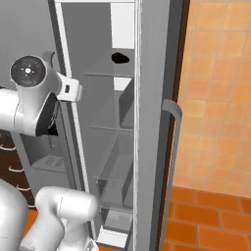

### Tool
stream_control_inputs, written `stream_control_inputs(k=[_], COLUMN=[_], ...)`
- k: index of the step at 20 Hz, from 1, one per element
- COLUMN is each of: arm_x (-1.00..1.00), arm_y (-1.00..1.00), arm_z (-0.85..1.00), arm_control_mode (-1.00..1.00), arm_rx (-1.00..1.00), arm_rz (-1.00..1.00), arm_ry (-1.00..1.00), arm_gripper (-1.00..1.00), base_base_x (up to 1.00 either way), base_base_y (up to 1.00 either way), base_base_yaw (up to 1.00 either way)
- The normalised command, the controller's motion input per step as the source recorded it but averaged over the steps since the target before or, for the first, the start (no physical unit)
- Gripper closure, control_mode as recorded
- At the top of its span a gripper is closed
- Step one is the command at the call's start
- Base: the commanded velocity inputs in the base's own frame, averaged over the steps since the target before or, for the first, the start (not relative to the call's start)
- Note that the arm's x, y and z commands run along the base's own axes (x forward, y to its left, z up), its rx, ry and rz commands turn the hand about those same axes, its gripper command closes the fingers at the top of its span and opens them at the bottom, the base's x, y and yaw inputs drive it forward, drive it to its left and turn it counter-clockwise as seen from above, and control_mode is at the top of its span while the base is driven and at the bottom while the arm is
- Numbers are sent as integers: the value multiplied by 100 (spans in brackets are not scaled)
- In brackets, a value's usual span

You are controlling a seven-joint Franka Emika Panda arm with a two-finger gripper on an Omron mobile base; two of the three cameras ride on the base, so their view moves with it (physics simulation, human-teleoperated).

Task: Place one avocado and one steak in each tupperware on the nearby counter, to pack two identical lunches.

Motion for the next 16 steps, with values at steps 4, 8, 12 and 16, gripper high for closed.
stream_control_inputs(k=[4, 8, 12, 16], arm_x=[-59, -16, 0, 0], arm_y=[59, 52, 0, 0], arm_z=[0, -3, 0, 0], arm_control_mode=[-100, 100, 100, 100], arm_rx=[6, 2, 0, 0], arm_rz=[3, 1, 0, 0], arm_ry=[0, 0, 0, 0], arm_gripper=[100, 100, 100, 100], base_base_x=[0, 0, 0, 0], base_base_y=[0, 23, 100, 100], base_base_yaw=[0, 0, 0, 2])
